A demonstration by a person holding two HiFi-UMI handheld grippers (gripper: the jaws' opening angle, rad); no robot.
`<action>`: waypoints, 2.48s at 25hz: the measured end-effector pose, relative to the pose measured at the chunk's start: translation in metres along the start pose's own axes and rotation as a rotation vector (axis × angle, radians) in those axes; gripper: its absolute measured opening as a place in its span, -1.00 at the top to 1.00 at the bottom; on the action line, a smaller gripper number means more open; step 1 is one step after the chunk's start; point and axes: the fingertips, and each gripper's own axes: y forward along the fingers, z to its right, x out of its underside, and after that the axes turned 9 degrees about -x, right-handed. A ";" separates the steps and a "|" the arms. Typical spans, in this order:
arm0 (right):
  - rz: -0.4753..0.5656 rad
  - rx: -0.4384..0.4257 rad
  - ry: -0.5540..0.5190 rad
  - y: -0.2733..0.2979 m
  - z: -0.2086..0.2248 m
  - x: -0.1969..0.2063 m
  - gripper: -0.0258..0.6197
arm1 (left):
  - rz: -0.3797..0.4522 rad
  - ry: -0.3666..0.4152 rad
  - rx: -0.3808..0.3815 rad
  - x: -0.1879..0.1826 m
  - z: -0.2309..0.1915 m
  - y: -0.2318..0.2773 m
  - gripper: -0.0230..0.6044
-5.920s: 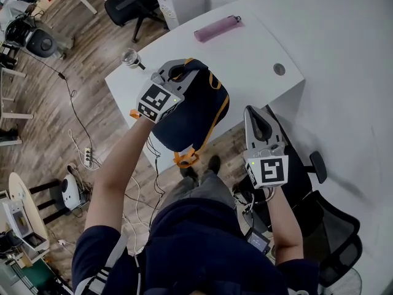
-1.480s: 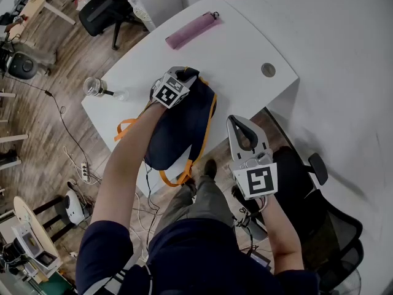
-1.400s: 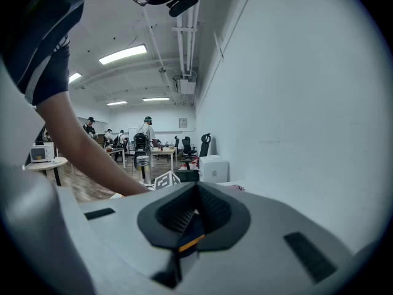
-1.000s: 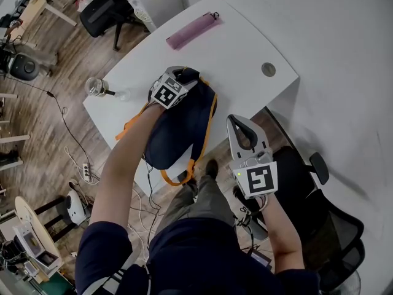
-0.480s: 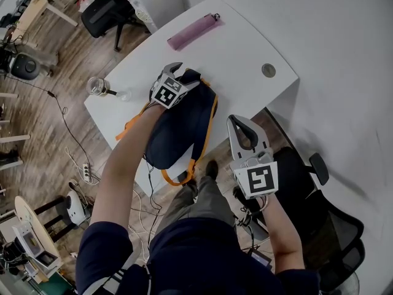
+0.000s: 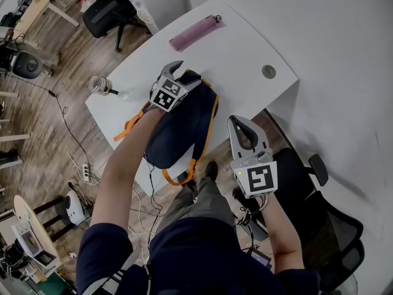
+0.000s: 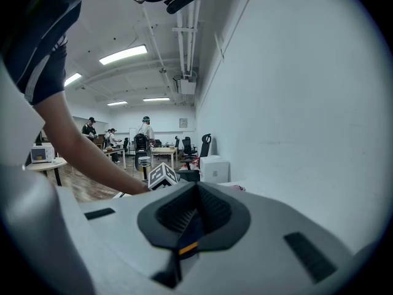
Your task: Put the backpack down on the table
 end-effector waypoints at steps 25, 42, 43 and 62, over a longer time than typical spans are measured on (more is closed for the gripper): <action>-0.024 -0.005 -0.021 -0.013 -0.015 -0.006 0.92 | 0.284 -0.076 -0.081 -0.094 -0.002 -0.107 -0.12; 0.058 -0.023 -0.069 -0.019 -0.044 -0.042 0.92 | 0.481 -0.095 -0.170 -0.143 0.007 -0.244 0.84; 0.068 -0.019 -0.074 -0.020 -0.046 -0.044 0.92 | 0.483 -0.093 -0.181 -0.143 0.007 -0.251 0.89; 0.176 0.013 -0.154 -0.045 -0.104 -0.083 0.92 | 0.548 -0.147 -0.492 -0.128 0.013 -0.400 0.92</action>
